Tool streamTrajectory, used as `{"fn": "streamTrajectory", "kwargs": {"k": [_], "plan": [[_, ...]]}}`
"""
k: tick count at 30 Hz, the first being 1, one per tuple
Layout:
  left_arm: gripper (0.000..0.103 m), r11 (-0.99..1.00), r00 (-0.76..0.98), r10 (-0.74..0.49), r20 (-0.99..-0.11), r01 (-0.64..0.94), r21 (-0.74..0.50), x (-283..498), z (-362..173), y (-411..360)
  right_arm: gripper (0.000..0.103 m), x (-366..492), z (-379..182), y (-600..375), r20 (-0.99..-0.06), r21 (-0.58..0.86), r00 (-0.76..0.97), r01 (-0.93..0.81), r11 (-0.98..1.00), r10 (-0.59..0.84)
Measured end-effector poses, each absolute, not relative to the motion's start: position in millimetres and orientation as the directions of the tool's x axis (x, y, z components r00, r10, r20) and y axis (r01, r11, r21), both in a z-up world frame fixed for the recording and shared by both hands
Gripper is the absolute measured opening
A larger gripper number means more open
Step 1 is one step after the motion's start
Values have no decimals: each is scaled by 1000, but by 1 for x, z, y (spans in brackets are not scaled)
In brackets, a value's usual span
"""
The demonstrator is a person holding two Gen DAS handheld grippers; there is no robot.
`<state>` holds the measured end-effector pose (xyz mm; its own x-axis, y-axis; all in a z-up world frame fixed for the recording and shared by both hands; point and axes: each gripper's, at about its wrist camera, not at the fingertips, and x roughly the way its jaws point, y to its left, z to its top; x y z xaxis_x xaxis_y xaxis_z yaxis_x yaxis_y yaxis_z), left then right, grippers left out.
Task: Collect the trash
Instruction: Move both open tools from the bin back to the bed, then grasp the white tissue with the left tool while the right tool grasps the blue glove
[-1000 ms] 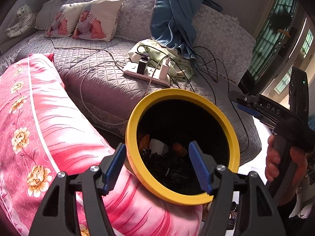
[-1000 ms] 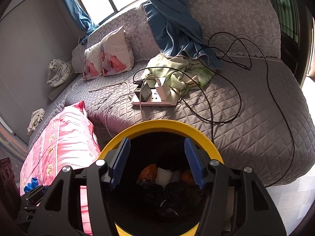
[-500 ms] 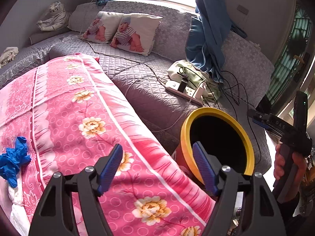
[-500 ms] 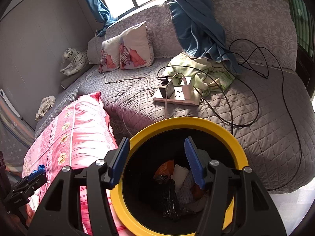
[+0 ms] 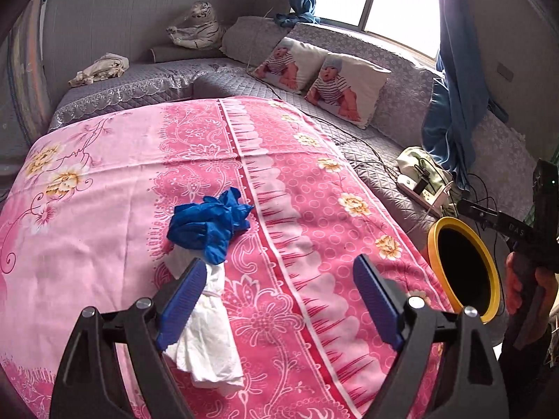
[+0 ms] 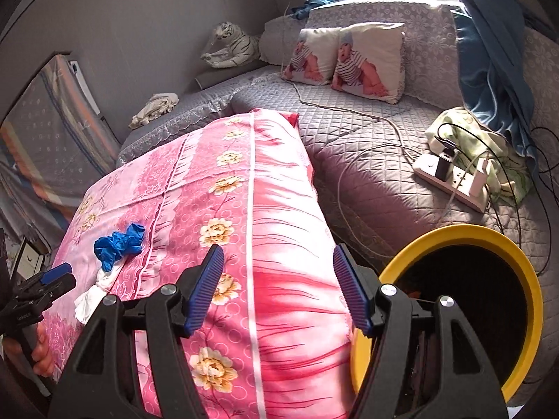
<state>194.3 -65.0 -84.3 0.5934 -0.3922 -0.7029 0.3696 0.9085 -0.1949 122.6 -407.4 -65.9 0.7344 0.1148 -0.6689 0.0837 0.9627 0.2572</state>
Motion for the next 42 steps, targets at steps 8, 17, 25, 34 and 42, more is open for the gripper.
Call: {"fn": "streamTrajectory", "kwargs": {"k": [8, 17, 25, 34, 42], "plan": [[82, 929, 591, -360, -722, 298, -219, 180, -103, -14, 61, 179, -74, -302, -715, 241, 634, -173, 955, 295], [82, 928, 555, -366, -747, 282, -245, 177, -127, 1, 61, 218, -81, -203, -758, 137, 558, -369, 919, 337], [82, 921, 537, -386, -750, 269, -282, 187, -136, 4, 61, 242, -89, -156, -787, 84, 521, -441, 894, 331], [82, 914, 510, -401, -761, 270, -302, 201, -146, -5, 61, 264, -105, -129, -819, 83, 467, -478, 875, 333], [71, 917, 493, -390, -778, 280, -282, 211, -153, -17, 44, 280, -120, -123, -839, 92, 432, -485, 870, 330]]}}
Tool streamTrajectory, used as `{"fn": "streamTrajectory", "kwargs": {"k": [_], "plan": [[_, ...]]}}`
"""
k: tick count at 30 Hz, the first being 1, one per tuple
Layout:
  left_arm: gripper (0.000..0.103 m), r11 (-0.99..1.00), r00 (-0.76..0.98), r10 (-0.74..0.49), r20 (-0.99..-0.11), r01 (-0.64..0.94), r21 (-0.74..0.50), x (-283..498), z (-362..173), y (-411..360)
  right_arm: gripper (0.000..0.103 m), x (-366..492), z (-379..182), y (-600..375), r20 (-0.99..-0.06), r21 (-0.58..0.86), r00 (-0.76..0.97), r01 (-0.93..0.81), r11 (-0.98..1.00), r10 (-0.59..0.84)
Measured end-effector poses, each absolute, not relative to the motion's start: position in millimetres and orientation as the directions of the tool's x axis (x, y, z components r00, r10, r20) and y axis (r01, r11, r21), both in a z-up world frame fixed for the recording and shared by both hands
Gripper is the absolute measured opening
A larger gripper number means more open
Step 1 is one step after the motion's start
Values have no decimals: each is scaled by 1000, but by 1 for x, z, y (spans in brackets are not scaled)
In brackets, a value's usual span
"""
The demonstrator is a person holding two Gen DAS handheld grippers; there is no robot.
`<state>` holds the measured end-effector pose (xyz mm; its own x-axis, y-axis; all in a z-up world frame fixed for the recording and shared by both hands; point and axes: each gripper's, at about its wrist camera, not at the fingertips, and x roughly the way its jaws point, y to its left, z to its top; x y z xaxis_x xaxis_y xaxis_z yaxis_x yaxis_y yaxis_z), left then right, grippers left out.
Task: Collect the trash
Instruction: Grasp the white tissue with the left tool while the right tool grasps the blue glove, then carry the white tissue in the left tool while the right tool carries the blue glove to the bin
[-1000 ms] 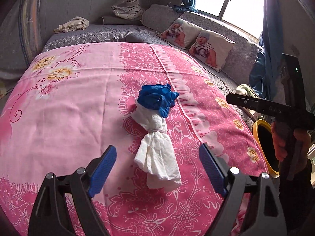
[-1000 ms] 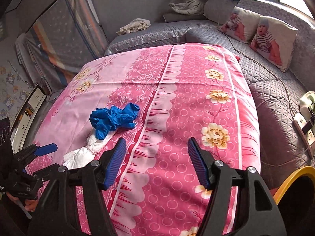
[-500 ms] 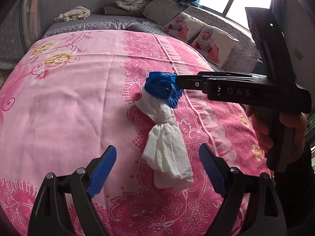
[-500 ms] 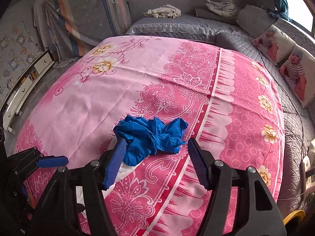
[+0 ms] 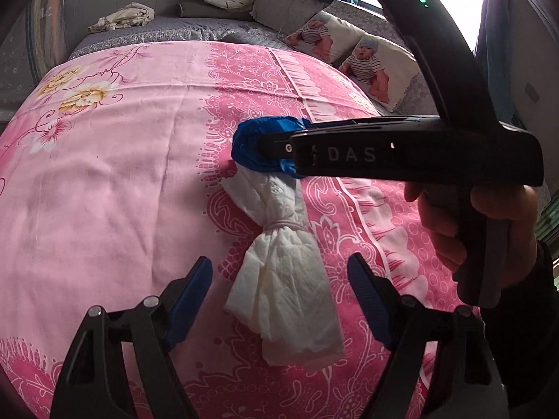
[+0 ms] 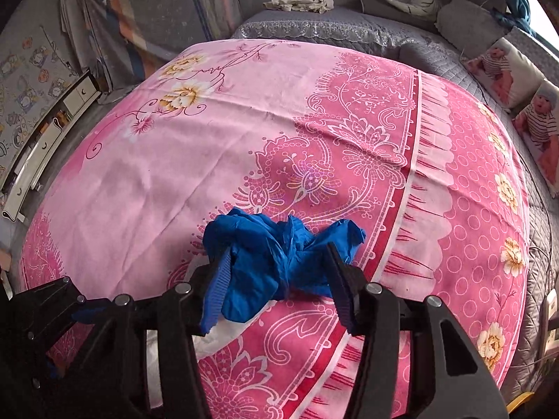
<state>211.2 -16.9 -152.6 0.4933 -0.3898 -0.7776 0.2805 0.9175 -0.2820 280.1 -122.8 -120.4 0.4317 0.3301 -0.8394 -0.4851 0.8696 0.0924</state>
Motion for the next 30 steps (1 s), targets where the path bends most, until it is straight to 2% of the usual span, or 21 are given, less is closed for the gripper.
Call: {"fn": "streamTrajectory", "kwargs": {"k": [4, 6, 7, 8, 15, 22, 30], "plan": [[51, 923, 487, -374, -789, 281, -264, 213, -157, -21, 34, 285, -123, -127, -839, 106, 428, -476, 873, 335], [41, 923, 483, -374, -792, 282, -264, 213, -158, -22, 25, 286, -124, -129, -840, 100, 431, -472, 876, 328], [34, 921, 476, -378, -794, 283, -268, 213, -159, -22, 23, 286, -124, -131, -838, 101, 435, -469, 878, 329], [31, 920, 474, -379, -795, 284, -269, 212, -159, -22, 20, 286, -123, -132, -834, 103, 442, -463, 880, 330], [26, 929, 509, -355, -784, 288, -234, 204, -149, -23, 10, 284, -110, -150, -803, 83, 512, -412, 907, 306], [26, 927, 561, -368, -741, 287, -243, 191, -124, -16, 9, 274, -90, -185, -768, 93, 570, -351, 932, 292], [26, 928, 638, -366, -677, 309, -210, 170, -87, -23, 9, 239, -67, -234, -735, 178, 592, -304, 936, 332]]}}
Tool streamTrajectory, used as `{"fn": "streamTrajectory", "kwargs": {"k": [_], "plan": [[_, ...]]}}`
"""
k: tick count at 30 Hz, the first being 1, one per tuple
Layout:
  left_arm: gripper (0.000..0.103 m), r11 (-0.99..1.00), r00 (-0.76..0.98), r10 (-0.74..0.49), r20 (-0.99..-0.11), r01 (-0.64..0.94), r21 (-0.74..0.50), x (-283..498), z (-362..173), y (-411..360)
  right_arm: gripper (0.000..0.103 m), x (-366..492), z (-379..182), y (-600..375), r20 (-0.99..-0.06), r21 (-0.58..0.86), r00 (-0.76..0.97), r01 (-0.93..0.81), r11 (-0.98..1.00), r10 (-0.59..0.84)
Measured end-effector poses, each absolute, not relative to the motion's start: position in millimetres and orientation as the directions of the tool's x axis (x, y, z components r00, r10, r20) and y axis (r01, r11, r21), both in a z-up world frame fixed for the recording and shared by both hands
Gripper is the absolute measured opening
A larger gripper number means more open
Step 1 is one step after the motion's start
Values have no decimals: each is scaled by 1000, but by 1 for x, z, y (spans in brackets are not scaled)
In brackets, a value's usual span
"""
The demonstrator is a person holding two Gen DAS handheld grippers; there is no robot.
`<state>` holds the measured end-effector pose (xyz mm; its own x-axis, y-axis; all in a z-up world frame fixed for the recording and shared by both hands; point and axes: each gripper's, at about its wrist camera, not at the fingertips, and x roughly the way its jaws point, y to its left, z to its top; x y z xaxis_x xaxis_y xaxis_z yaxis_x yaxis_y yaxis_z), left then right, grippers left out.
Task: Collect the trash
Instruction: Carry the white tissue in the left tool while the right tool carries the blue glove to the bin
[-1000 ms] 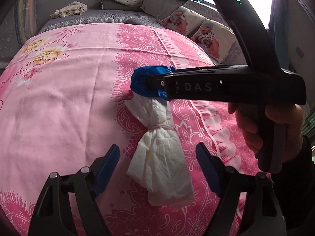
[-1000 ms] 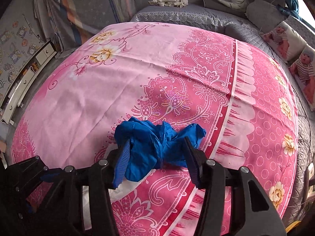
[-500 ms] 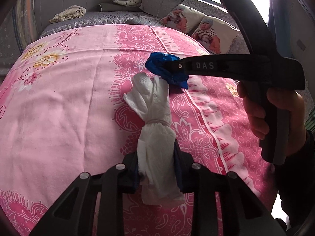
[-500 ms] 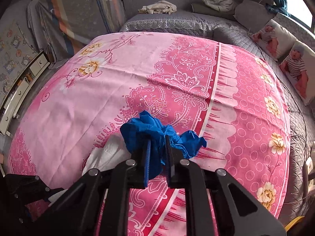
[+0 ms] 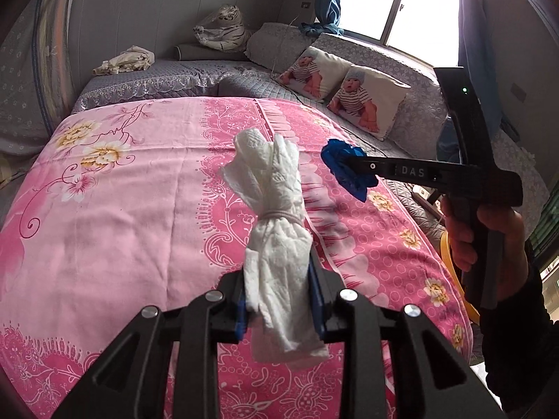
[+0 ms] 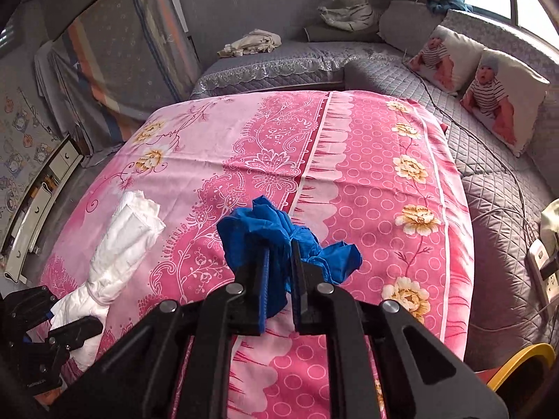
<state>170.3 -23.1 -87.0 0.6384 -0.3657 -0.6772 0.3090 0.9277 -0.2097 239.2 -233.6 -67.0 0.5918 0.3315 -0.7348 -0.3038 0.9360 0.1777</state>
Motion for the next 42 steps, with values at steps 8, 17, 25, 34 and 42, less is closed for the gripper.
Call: {"fn": "streamTrajectory", "kwargs": {"k": [8, 17, 25, 34, 42], "plan": [[26, 898, 660, -423, -621, 396, -191, 144, -57, -50, 9, 188, -46, -273, -691, 198, 647, -259, 945, 322], [26, 847, 658, -500, -563, 507, -159, 117, -29, -87, 9, 146, -35, -322, -653, 241, 699, -172, 955, 291], [26, 800, 630, -551, -547, 586, -130, 109, -16, -124, 9, 117, -31, -381, -620, 269, 755, -51, 962, 213], [26, 716, 556, -616, -558, 690, -102, 109, -11, -192, 9, 72, -43, -469, -612, 279, 790, 160, 947, 47], [26, 598, 450, -674, -586, 798, -75, 105, -21, -270, 9, 29, -54, -539, -612, 296, 786, 330, 896, -88]]}}
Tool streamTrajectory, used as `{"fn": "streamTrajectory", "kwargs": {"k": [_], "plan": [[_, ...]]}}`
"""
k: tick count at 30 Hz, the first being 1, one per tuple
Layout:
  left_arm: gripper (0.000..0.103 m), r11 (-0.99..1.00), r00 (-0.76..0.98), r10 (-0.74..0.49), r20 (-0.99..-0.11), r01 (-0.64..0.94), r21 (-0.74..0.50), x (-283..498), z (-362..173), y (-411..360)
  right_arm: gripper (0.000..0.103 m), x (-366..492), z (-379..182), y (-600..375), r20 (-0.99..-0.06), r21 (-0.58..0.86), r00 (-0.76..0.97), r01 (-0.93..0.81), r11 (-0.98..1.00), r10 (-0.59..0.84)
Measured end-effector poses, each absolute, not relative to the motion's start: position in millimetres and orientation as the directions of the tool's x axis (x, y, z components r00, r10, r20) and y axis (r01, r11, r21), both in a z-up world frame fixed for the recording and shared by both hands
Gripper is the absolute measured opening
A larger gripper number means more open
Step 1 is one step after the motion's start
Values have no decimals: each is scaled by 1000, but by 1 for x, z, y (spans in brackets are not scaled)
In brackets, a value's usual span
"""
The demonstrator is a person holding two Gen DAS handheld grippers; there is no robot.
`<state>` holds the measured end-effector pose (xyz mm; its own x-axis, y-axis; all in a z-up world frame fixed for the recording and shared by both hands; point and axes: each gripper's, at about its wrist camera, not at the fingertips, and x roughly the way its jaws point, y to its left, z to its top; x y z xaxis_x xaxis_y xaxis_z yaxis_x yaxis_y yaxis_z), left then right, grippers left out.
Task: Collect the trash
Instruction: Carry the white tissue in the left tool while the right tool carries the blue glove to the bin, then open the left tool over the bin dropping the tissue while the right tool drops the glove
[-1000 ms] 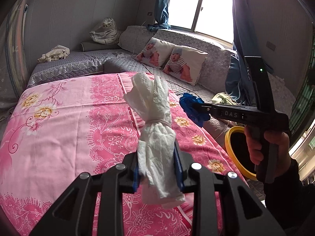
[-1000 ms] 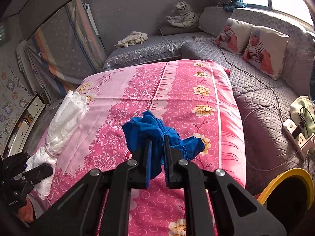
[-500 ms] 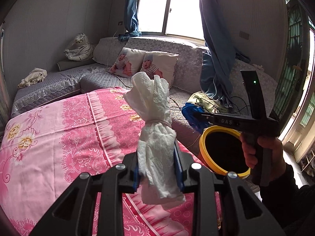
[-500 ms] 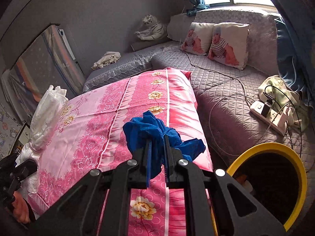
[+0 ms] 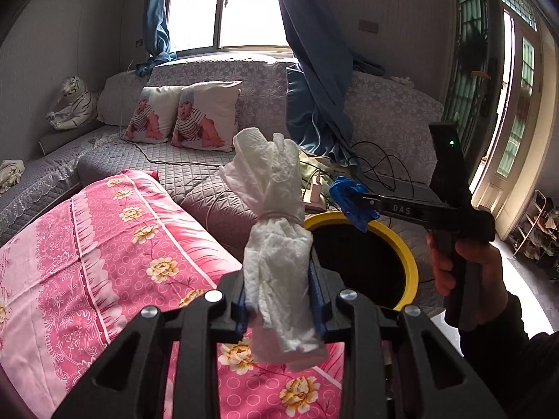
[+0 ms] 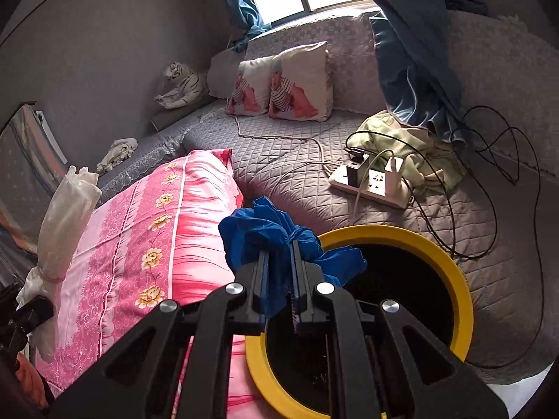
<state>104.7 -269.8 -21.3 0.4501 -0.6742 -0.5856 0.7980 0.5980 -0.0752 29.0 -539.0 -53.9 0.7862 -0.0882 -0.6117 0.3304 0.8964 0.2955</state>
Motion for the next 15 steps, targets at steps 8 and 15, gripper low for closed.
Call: {"fn": "streamTrajectory", "kwargs": {"k": [8, 15], "plan": [[26, 502, 324, -695, -642, 858, -110, 118, -53, -350, 10, 3, -72, -595, -643, 340, 749, 467, 816, -160], [26, 472, 240, -667, -705, 869, -150, 141, -93, -401, 11, 2, -95, -618, -686, 366, 712, 516, 774, -151]]}}
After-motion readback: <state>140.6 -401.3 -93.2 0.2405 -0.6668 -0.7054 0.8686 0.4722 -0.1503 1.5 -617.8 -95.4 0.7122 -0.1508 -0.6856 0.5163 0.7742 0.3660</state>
